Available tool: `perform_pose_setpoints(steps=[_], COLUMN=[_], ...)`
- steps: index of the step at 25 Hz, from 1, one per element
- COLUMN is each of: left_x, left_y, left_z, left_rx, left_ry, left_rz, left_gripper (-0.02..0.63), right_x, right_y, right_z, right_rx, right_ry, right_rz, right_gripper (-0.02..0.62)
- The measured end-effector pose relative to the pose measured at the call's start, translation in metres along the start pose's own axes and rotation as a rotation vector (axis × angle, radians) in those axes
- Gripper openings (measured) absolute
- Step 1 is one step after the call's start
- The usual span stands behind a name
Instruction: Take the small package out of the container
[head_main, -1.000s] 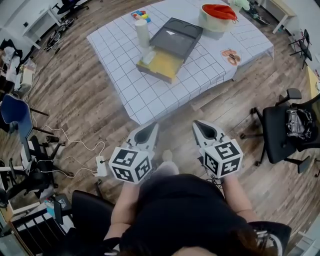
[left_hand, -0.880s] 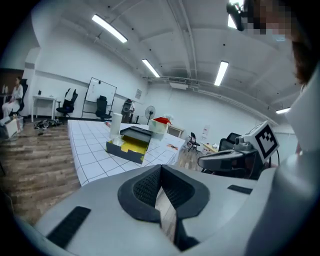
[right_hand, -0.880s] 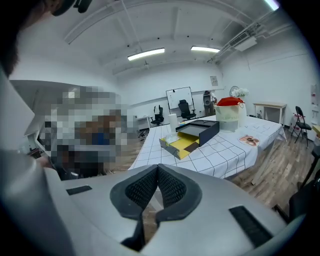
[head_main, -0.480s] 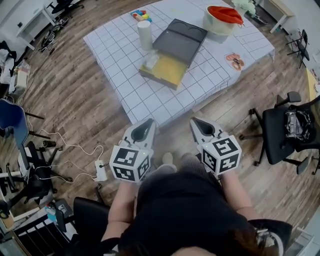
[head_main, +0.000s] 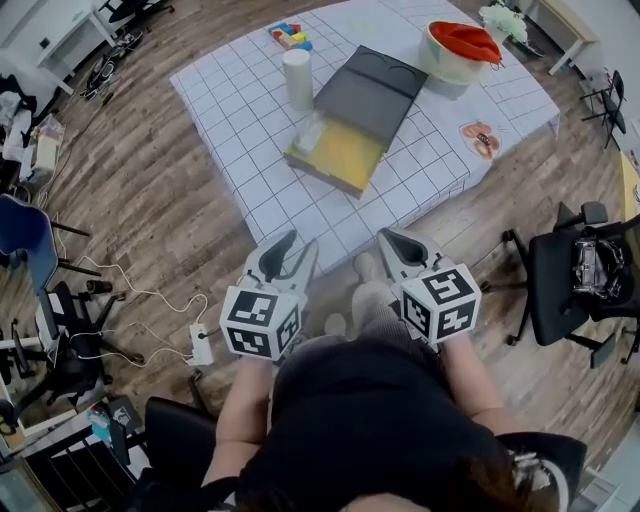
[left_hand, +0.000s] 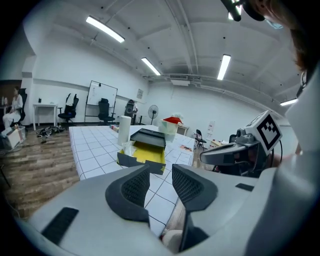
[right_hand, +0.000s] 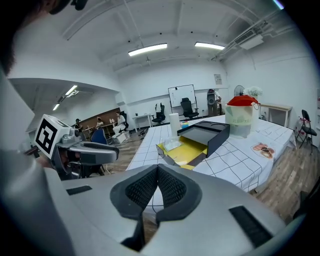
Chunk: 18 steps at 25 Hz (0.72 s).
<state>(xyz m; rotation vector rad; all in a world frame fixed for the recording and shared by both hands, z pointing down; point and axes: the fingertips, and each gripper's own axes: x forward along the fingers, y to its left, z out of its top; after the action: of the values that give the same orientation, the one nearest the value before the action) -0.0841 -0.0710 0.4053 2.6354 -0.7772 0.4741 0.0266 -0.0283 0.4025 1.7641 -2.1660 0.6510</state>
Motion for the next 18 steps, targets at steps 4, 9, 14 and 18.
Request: perform_pose_setpoints(steps=[4, 9, 14, 18], left_x=[0.019, 0.051, 0.082, 0.105], left_y=[0.015, 0.035, 0.063, 0.083], left_z=[0.009, 0.026, 0.039, 0.049], left_rx=[-0.013, -0.014, 0.026, 0.028], left_ry=[0.002, 0.012, 0.044, 0.061], left_rz=[0.05, 0.11, 0.193, 0.242], left_gripper=[0.155, 0.155, 0.161, 0.166], right_x=[0.023, 0.051, 0.083, 0.107], right_y=[-0.016, -0.043, -0.063, -0.076], right_z=[0.016, 0.039, 0.055, 0.067], right_rx=[-0.016, -0.039, -0.057, -0.077], right_ry=[-0.001, 0.003, 0.032, 0.049], right_rz=[0.037, 0.072, 0.123, 0.164], right_gripper=[0.015, 0.015, 0.015, 0.015])
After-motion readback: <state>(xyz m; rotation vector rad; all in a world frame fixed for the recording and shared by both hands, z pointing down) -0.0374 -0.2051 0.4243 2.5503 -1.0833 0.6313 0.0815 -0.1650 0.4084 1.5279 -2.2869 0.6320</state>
